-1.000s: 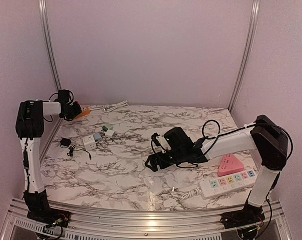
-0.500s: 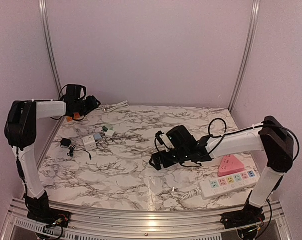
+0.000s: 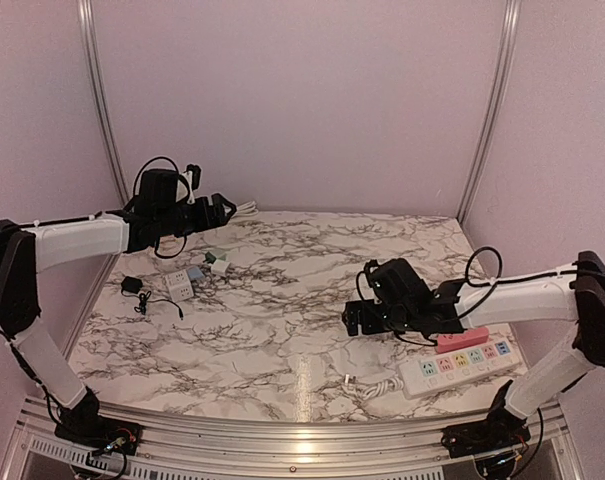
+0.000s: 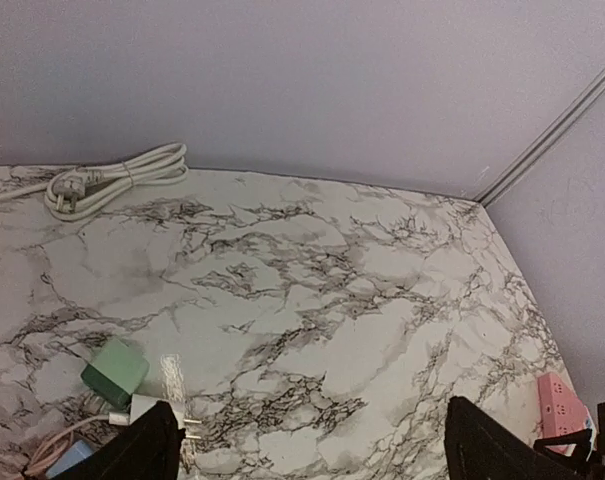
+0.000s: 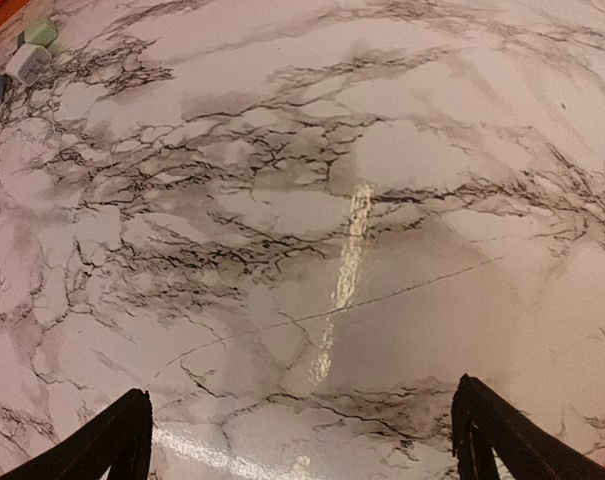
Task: Insert the plug
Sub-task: Move the socket to the center of the board.
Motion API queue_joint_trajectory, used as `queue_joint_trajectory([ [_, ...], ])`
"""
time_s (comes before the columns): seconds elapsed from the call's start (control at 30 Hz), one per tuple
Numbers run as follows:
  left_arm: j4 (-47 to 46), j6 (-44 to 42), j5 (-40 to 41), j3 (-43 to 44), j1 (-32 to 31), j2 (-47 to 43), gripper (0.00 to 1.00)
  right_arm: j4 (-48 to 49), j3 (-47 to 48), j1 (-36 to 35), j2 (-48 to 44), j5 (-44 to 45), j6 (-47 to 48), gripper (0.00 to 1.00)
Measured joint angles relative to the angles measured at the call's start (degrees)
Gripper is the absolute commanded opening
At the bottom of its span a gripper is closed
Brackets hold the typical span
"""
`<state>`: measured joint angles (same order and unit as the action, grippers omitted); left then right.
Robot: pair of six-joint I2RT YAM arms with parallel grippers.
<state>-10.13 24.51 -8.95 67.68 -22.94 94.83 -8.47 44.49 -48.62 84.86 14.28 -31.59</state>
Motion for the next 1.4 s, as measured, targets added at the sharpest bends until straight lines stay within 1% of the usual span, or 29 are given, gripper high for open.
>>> queue_joint_trajectory([
  [0.1, 0.28, -1.44, 0.85, -3.13, -4.87, -0.81, 0.99, -2.05, -3.1, 0.24, -3.65, 4.02, -4.74, 0.98],
  [0.3, 0.5, -3.93, 2.71, -8.44, -16.68, -5.44, 0.99, -5.25, -10.6, 1.38, -14.86, 10.64, -15.02, 0.99],
  [0.43, 0.44, -5.53, 5.46, -10.69, -21.0, -9.44, 0.99, -8.83, -14.58, 1.66, -23.65, 15.67, -23.26, 0.98],
  [0.57, -0.02, -7.23, 8.66, -12.35, -24.96, -12.28, 0.99, -12.83, -16.61, 1.68, -28.22, 19.58, -31.32, 0.98],
  [0.7, -0.07, -7.67, 9.57, -13.64, -27.89, -12.52, 0.99, -19.52, -16.59, 2.05, -28.04, 22.47, -40.87, 0.99],
  [0.9, -0.13, -8.37, 10.01, -13.86, -30.56, -12.24, 0.99, -28.15, -14.34, 3.39, -24.02, 24.2, -48.81, 0.99],
  [1.0, -0.13, -8.52, 9.99, -13.86, -30.95, -11.96, 0.99, -31.04, -12.44, 5.25, -22.34, 24.57, -50.21, 0.98],
  [1.2, -0.17, -8.5, 9.92, -13.86, -30.97, -11.26, 0.99, -33.35, -11.72, 9.05, -22.21, 24.85, -50.42, 0.98],
  [1.4, -0.81, -8.04, 9.46, -13.88, -31.01, -10.78, 0.99, -33.31, -11.96, 16.48, -23.06, 24.13, -47.82, 0.99],
])
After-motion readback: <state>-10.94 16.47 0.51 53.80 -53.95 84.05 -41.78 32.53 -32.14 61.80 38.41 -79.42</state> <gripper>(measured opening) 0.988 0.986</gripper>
